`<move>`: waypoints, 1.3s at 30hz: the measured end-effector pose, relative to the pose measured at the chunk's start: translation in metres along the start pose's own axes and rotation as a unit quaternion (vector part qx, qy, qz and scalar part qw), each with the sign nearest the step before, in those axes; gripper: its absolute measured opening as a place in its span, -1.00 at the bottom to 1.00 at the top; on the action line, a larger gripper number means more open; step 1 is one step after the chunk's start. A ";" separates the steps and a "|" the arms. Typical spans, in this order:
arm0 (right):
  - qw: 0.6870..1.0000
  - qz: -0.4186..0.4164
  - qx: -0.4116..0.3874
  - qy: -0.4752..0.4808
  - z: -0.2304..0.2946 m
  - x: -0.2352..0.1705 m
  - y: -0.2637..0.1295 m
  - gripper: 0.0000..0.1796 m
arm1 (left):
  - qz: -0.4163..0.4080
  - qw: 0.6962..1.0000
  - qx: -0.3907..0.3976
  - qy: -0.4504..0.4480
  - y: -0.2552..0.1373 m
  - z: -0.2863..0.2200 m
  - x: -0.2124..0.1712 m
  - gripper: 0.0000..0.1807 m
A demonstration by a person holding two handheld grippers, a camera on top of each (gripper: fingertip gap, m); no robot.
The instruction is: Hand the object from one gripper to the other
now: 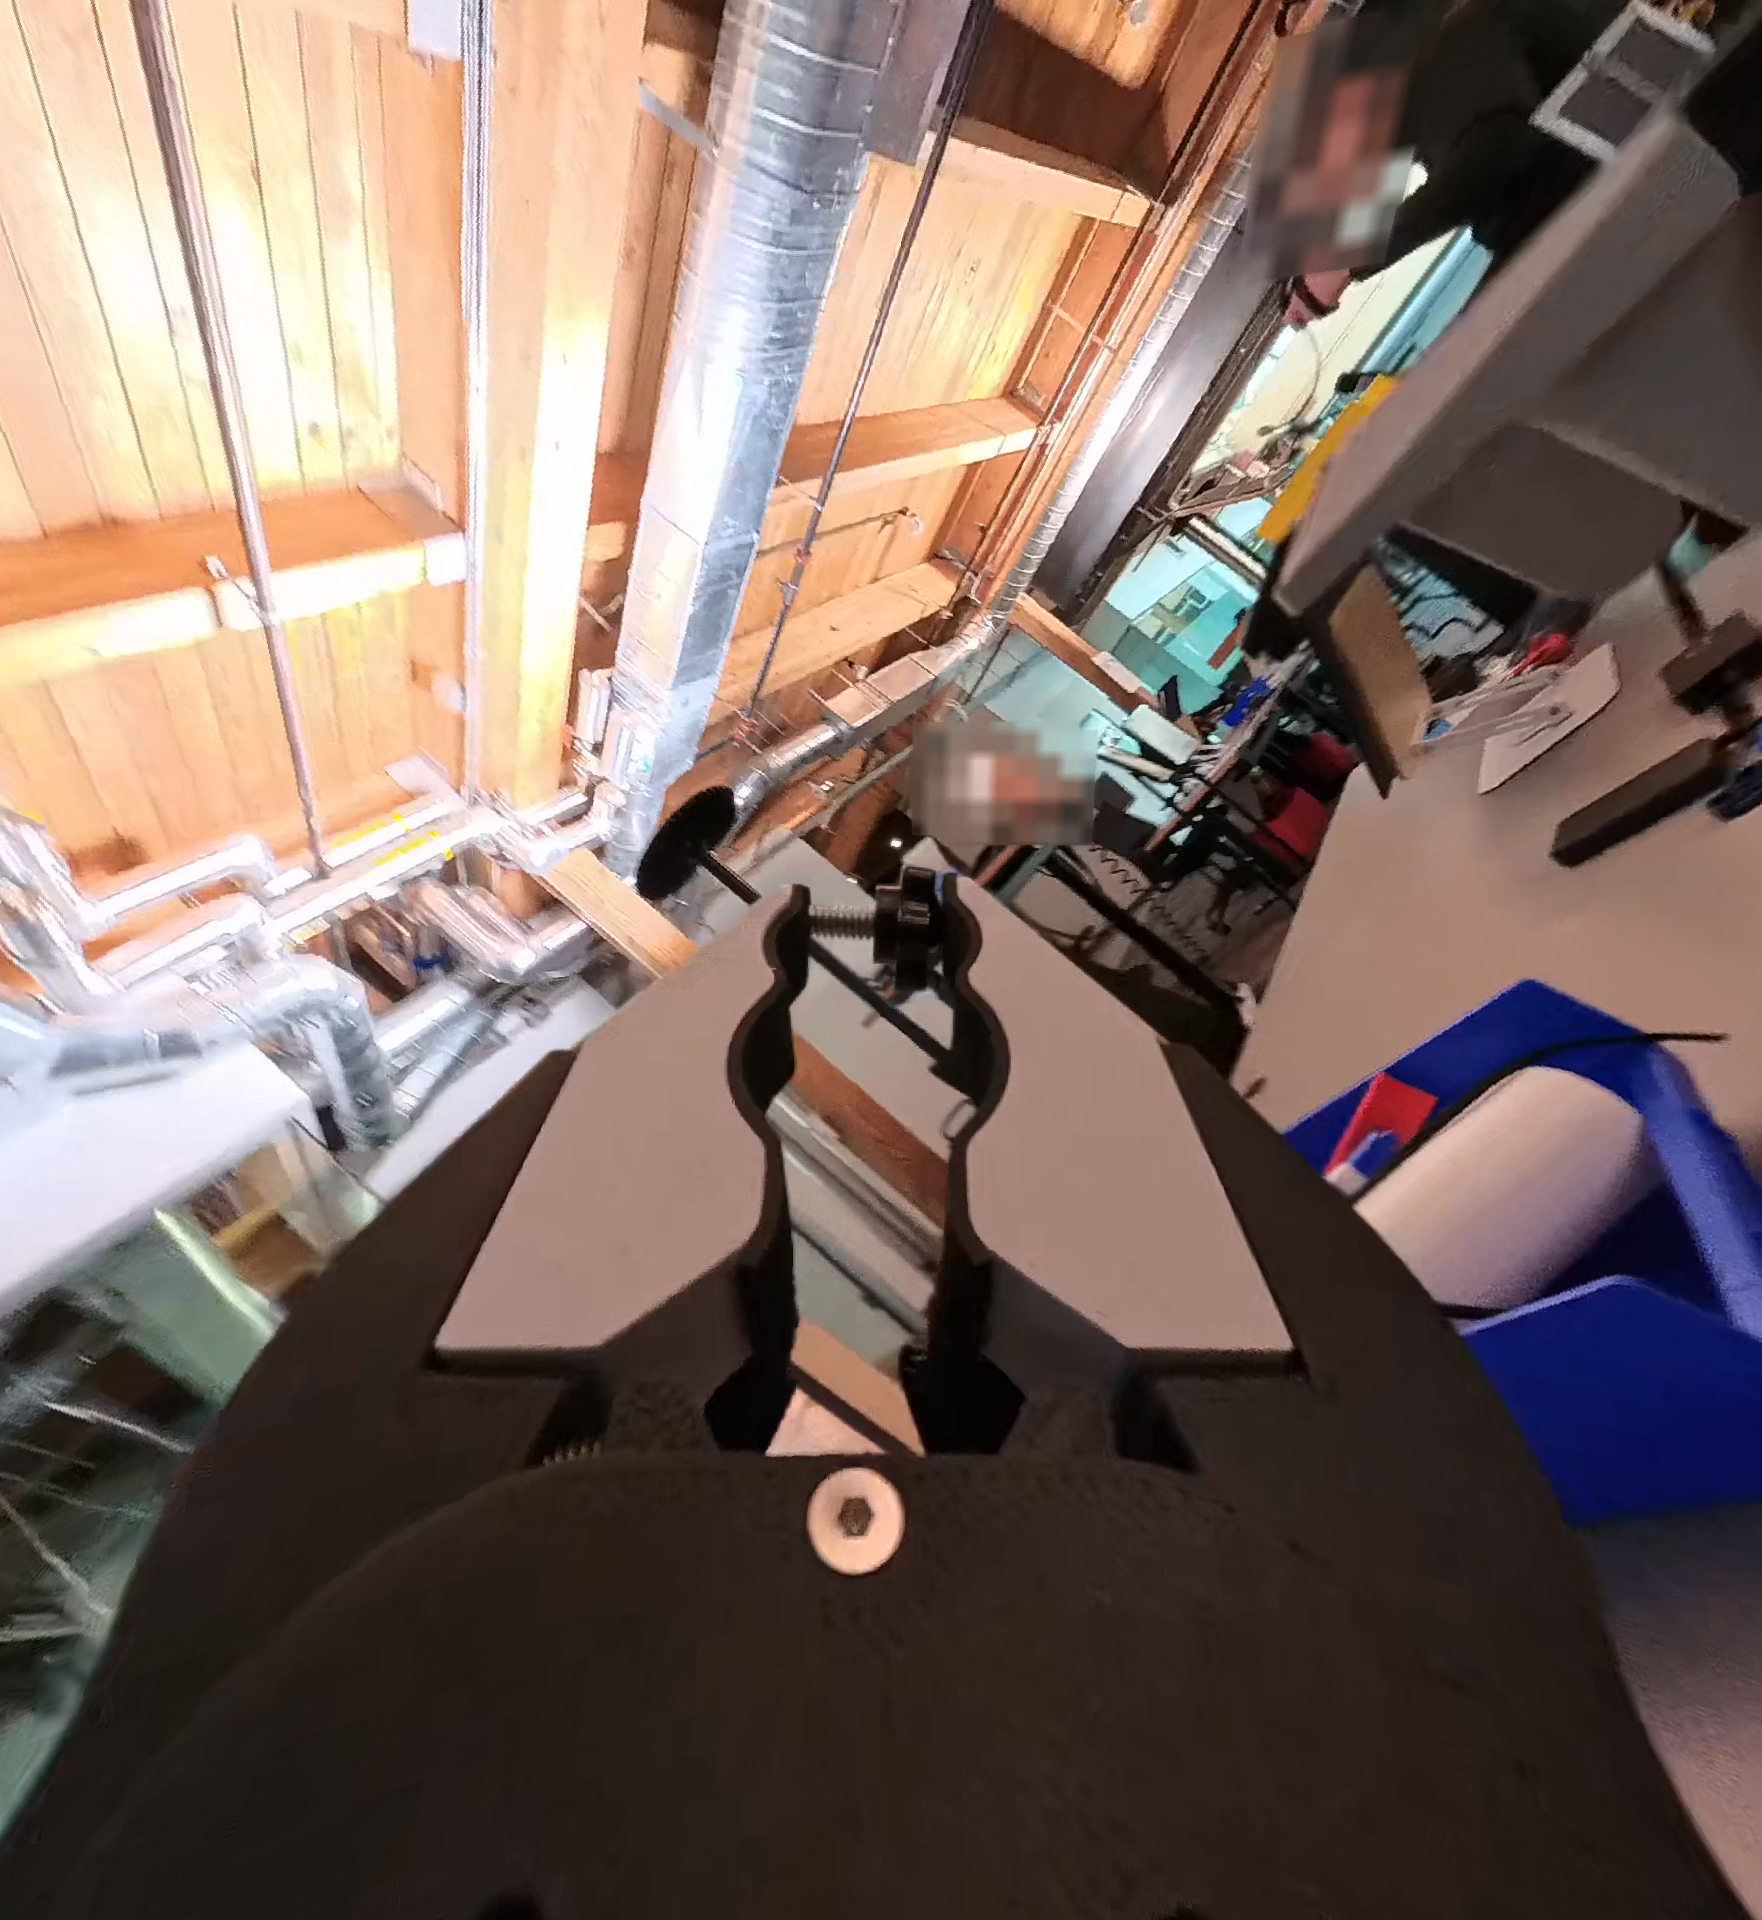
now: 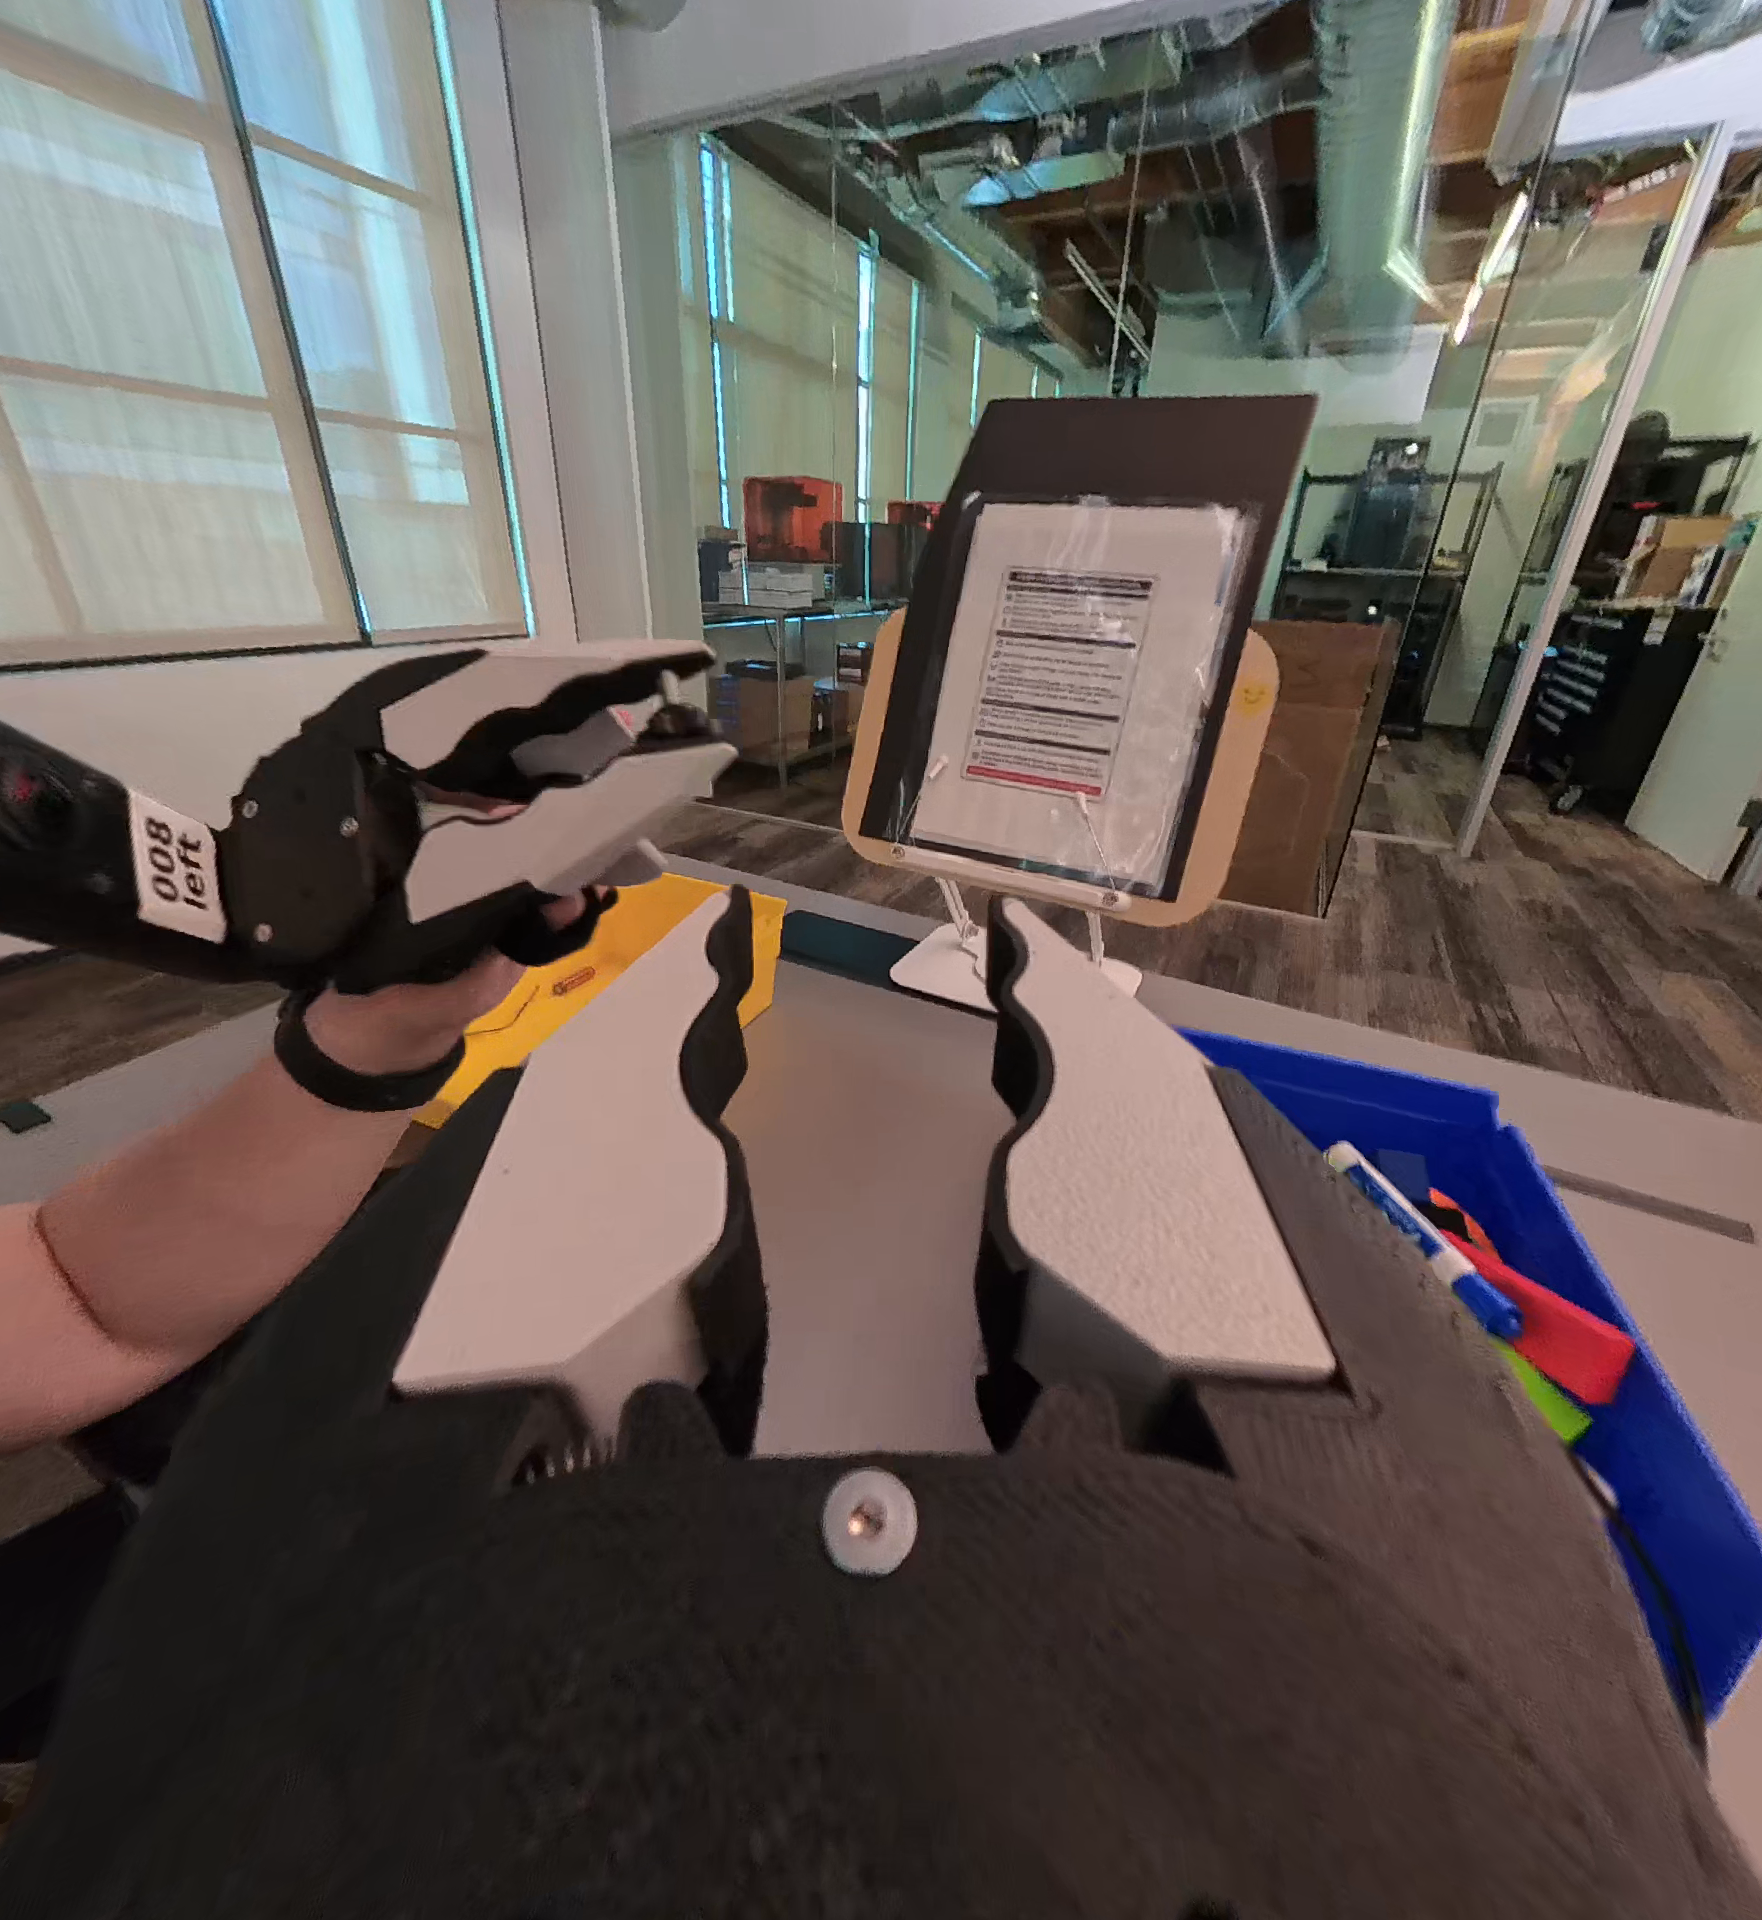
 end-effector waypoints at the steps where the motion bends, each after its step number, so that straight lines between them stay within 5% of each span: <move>1: 1.000 -0.002 0.005 -0.016 0.004 0.000 0.003 -0.52 | -0.006 1.000 0.002 0.025 0.000 -0.004 0.000 -0.75; 13: 0.978 0.023 0.002 -0.205 0.051 -0.010 0.048 -0.56 | 0.023 0.984 -0.009 0.179 0.003 -0.031 -0.005 -0.75; 25: 0.983 0.060 0.009 -0.171 0.044 -0.018 0.063 -0.72 | 0.036 0.970 -0.018 0.239 0.000 -0.041 0.006 -0.75; 29: 0.987 0.061 0.030 -0.145 0.038 -0.019 0.061 -0.77 | 0.035 0.981 -0.039 0.189 0.000 -0.039 0.007 -0.62; 33: 0.991 0.060 0.121 -0.012 0.018 -0.017 0.052 -0.77 | 0.022 0.988 -0.117 0.097 -0.004 -0.035 0.012 -0.47; 39: 0.916 0.113 0.335 0.191 -0.015 -0.026 0.026 -0.77 | 0.014 0.950 -0.289 -0.116 -0.015 -0.024 0.017 -0.50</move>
Point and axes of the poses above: each gripper's, where its closed fingertips meet, y out along the fingers, x out of its top, z = x × y across the jaws, the point moved 10 cm from there along -y, back along the fingers, and after that the axes turned 5 degrees about -z, right-handed, at the moved point
